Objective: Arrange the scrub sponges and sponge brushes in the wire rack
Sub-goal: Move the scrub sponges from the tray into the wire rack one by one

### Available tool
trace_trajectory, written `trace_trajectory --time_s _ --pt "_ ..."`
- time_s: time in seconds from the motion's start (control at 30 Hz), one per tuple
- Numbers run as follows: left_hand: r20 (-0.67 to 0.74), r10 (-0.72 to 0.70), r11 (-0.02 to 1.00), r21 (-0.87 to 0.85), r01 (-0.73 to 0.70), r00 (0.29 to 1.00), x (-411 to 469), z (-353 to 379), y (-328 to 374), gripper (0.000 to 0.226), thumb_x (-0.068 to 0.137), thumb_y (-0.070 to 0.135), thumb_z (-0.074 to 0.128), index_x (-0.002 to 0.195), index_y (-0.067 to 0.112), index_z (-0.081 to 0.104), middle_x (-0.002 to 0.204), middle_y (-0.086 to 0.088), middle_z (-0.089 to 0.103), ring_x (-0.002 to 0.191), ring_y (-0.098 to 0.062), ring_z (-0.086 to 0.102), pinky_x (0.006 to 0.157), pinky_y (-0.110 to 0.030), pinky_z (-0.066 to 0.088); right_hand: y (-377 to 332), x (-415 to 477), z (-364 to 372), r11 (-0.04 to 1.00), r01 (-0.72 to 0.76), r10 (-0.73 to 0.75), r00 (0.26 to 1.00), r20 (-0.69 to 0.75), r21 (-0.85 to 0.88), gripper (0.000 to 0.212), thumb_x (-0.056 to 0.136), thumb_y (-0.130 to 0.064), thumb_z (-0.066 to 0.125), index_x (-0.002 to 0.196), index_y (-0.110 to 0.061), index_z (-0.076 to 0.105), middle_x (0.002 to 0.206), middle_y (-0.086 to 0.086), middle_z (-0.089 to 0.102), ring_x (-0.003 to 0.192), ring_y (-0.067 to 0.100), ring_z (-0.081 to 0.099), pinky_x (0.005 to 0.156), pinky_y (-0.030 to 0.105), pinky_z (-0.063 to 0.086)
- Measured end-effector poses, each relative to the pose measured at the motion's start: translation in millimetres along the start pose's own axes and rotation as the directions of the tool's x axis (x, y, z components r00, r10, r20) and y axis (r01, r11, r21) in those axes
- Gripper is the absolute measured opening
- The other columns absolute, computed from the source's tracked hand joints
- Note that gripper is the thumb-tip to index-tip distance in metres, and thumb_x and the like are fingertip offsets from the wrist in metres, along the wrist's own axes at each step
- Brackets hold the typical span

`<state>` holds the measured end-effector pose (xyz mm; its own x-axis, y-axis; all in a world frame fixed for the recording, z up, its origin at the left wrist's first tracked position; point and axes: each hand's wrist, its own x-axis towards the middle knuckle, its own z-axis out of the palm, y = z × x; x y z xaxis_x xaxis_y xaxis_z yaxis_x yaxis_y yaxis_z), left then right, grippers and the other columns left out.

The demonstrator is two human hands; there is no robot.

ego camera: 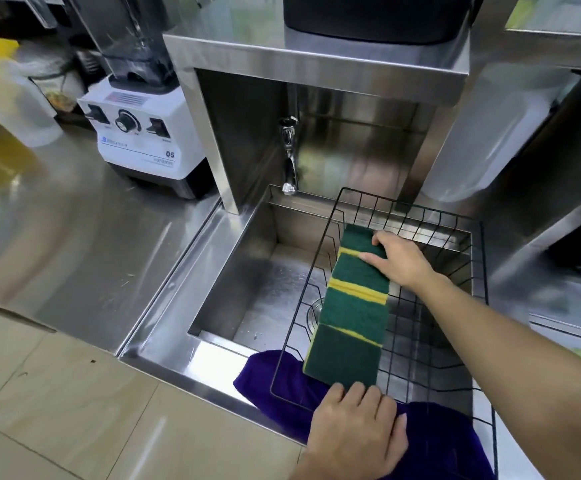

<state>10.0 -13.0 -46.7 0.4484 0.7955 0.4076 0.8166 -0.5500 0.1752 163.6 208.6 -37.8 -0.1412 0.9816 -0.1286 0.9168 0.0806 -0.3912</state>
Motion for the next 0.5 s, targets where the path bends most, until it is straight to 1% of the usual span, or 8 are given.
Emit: trace_trajectory --time_s 0.1,0.2,0.27,0.37,0.43,0.5 --pt "-0.002 0.011 1.000 -0.007 -0.011 1.000 0 0 0 0.025 0.083 0.039 0.055 0.065 0.021 0.059 0.061 0.004 0.055 0.056 -0.015 0.046 0.051 -0.026 0.039 5 0 -2 0.996 0.004 -0.001 0.999 0.035 -0.091 0.041 0.085 -0.056 0.045 0.101 -0.018 0.054 0.114 0.006 0.057 0.109 0.028 0.048 0.093 0.043 0.032" --pt "-0.004 0.019 0.999 -0.027 -0.019 1.000 0 0 -1 0.026 0.084 0.037 0.054 0.064 0.020 0.058 0.060 0.003 0.054 0.055 -0.016 0.046 0.051 -0.026 0.038 6 -1 -8 0.988 0.004 0.009 0.997 0.081 -0.154 0.044 0.085 -0.056 0.046 0.112 -0.023 0.055 0.132 0.007 0.049 0.123 0.029 0.039 0.100 0.046 0.026" --pt "0.005 0.025 0.999 -0.029 -0.025 1.000 1 -2 -1 0.027 0.084 0.037 0.054 0.063 0.020 0.057 0.060 0.003 0.054 0.055 -0.016 0.047 0.050 -0.026 0.038 5 -5 -12 0.983 -0.003 0.025 0.993 0.114 -0.186 0.048 0.085 -0.056 0.046 0.122 -0.026 0.052 0.142 0.009 0.040 0.130 0.030 0.033 0.104 0.047 0.023" --pt "0.038 0.023 1.000 -0.013 -0.022 0.999 2 -4 -1 0.027 0.083 0.036 0.052 0.063 0.020 0.057 0.060 0.003 0.054 0.054 -0.016 0.048 0.049 -0.025 0.040 5 -15 -18 0.973 -0.004 0.037 0.989 0.140 -0.229 0.055 0.086 -0.056 0.043 0.134 -0.029 0.042 0.150 0.011 0.029 0.137 0.030 0.022 0.110 0.048 0.017" --pt "0.063 0.026 1.000 -0.004 -0.026 0.998 2 -5 -1 0.027 0.083 0.036 0.051 0.063 0.020 0.058 0.060 0.004 0.055 0.054 -0.016 0.050 0.049 -0.024 0.041 9 -25 -24 0.976 -0.021 0.048 0.992 0.119 -0.218 0.058 0.087 -0.055 0.044 0.137 -0.028 0.035 0.153 0.011 0.023 0.140 0.030 0.019 0.112 0.049 0.015" --pt "0.074 0.031 0.999 0.012 -0.032 0.997 2 -5 -2 0.027 0.084 0.035 0.050 0.063 0.020 0.059 0.061 0.004 0.056 0.055 -0.016 0.051 0.050 -0.025 0.042 17 -39 -34 0.977 -0.044 0.056 0.997 0.051 -0.207 0.062 0.087 -0.052 0.046 0.140 -0.025 0.030 0.153 0.012 0.022 0.140 0.030 0.020 0.112 0.050 0.015"
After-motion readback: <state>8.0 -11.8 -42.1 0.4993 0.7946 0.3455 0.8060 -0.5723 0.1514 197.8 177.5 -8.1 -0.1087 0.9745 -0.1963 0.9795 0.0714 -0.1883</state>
